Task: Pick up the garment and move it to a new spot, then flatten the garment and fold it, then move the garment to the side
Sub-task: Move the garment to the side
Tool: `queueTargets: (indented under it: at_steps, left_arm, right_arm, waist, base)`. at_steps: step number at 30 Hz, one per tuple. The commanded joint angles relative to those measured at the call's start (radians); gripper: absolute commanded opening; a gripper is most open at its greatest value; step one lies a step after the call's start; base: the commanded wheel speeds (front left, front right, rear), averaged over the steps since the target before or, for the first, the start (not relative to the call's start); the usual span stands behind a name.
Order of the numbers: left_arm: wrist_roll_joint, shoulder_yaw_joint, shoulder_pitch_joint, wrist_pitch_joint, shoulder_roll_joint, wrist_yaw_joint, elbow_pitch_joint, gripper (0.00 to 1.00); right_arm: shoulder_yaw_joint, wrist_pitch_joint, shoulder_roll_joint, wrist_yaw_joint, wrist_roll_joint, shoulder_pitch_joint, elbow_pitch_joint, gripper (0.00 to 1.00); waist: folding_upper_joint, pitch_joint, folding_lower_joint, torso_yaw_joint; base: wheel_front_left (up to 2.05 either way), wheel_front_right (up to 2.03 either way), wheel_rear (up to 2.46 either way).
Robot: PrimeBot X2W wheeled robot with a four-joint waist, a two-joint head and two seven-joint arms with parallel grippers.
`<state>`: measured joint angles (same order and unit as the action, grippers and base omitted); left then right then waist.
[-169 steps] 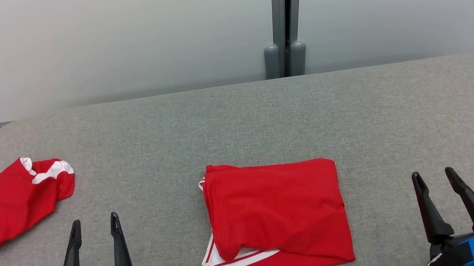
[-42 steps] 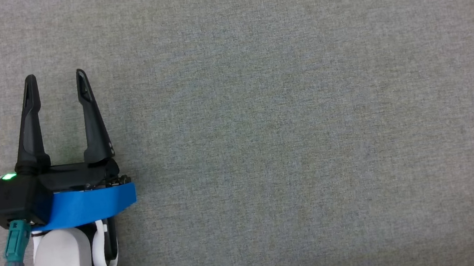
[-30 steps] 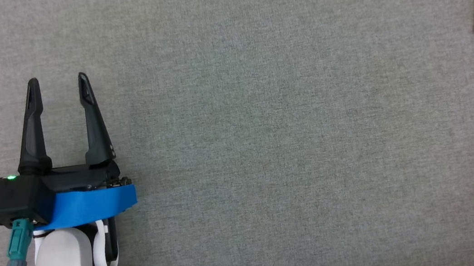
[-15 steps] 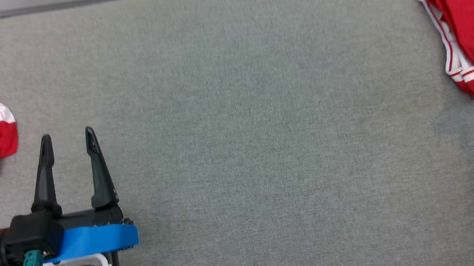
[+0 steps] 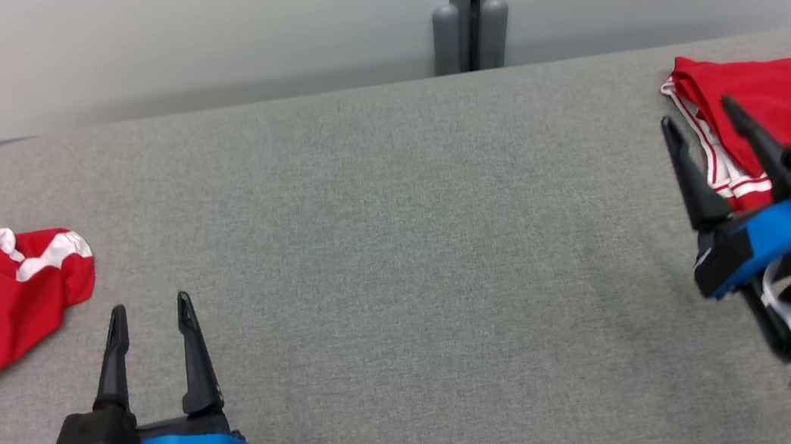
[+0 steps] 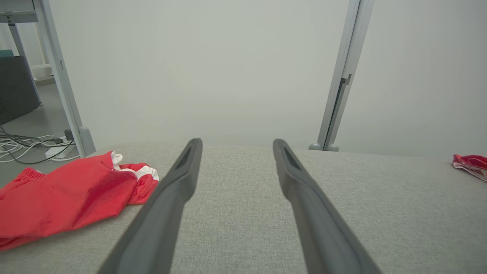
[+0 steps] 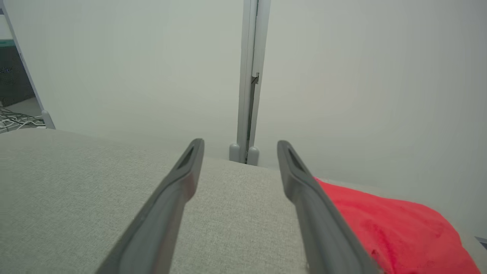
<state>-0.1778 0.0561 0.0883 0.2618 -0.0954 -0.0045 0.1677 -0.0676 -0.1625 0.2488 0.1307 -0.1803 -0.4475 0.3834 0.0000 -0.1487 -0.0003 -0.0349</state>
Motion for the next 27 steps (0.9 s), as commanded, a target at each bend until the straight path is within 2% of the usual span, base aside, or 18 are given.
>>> queueTargets:
  at_steps: [1,8,12,19,27]
  left_arm:
    - [-0.007,0.003,-0.009,0.004,-0.002,0.007,0.004,1.0]
    - [-0.015,0.006,-0.044,-0.008,-0.005,0.012,0.011,1.0]
    - [-0.018,0.01,-0.069,-0.023,-0.009,0.019,0.0,1.0]
    - [-0.018,0.022,-0.089,-0.059,-0.017,0.023,-0.027,1.0]
    - [-0.019,0.032,-0.103,-0.084,-0.026,0.03,-0.048,1.0]
  right_arm:
    - [0.003,0.002,-0.015,0.0,-0.009,0.034,-0.018,1.0]
    - [0.055,0.024,-0.084,0.0,0.0,0.188,-0.118,1.0]
    - [0.099,0.054,-0.125,0.0,0.021,0.299,-0.218,1.0]
    - [0.139,0.092,-0.168,0.0,0.041,0.401,-0.336,1.0]
    - [0.164,0.111,-0.195,0.0,0.044,0.482,-0.398,1.0]
  waist:
    - [0.0,0.013,0.0003,0.007]
    - [0.0,0.058,0.0003,0.005]
    - [0.0,0.08,0.0003,0.006]
    - [0.0,0.089,0.0003,0.003]
    - [0.0,0.1,0.0003,-0.006]
  base:
    - [0.0,0.0,0.0]
    - [0.0,0.0,0.0]
    - [0.0,0.0,0.0]
    - [0.0,0.0,0.0]
    - [0.0,0.0,0.0]
